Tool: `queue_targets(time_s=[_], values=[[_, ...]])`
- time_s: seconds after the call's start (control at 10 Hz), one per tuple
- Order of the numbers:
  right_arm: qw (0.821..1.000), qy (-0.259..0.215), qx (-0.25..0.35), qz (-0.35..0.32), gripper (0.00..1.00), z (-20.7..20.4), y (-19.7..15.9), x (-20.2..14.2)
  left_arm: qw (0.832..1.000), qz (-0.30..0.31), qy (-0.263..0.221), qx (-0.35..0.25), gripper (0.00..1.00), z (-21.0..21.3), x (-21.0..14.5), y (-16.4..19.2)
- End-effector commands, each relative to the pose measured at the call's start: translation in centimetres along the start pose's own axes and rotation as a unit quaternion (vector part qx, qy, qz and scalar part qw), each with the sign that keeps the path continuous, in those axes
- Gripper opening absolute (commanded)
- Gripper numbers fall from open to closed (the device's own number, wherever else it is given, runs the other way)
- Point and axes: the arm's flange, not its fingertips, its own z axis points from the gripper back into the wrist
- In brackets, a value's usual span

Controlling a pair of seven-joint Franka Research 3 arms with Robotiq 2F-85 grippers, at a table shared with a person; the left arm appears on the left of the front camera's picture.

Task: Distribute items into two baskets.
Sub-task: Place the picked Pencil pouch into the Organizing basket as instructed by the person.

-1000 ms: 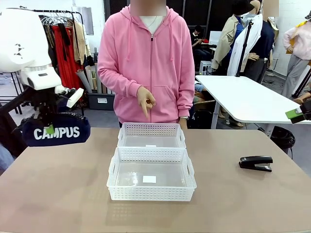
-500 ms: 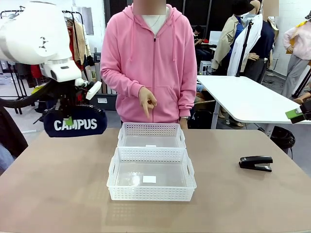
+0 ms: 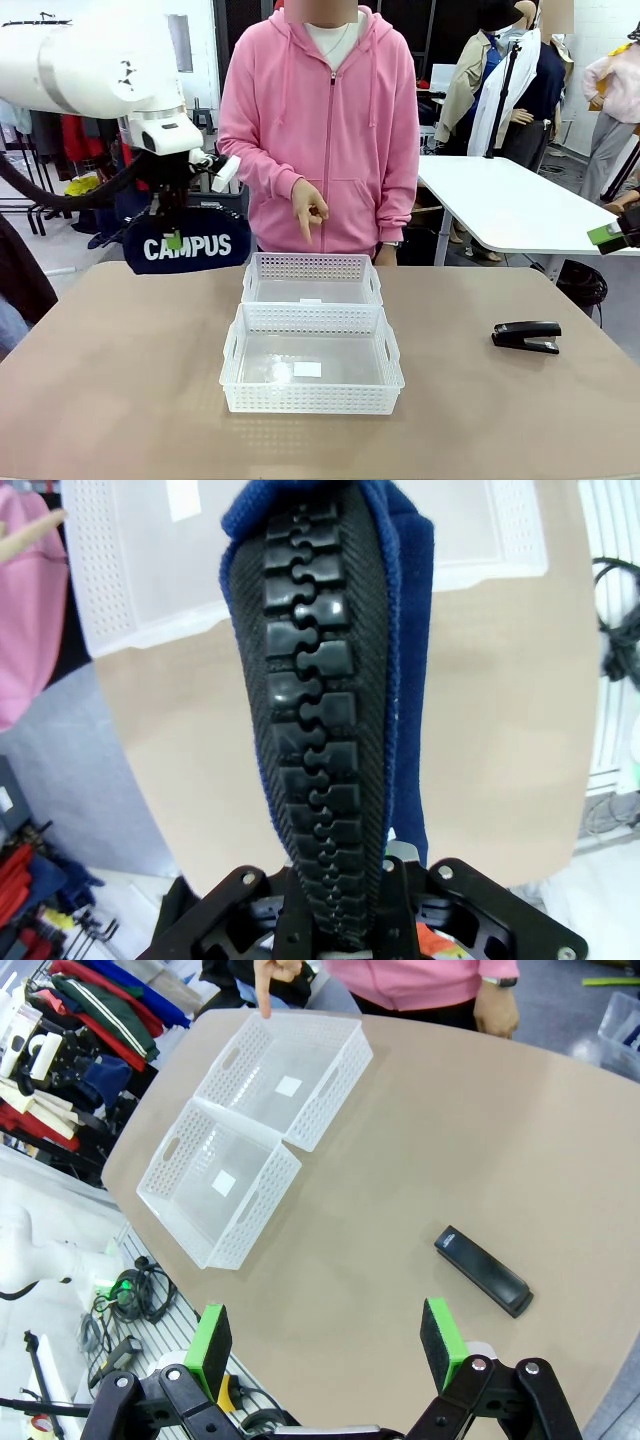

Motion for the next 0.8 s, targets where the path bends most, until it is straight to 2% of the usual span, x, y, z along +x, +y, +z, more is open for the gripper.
queue_targets(time_s=[0.0, 0.7], values=[[1.000, -0.005, 0.006, 0.003, 1.00, 0.0, 0.1, 0.2, 1.000, 0.006, 0.004, -0.017, 0.00, 0.5, 2.2, 2.0], [1.000, -0.005, 0.006, 0.003, 1.00, 0.0, 0.1, 0.2, 1.000, 0.013, -0.001, -0.018, 0.00, -0.9, 10.7, 9.1]])
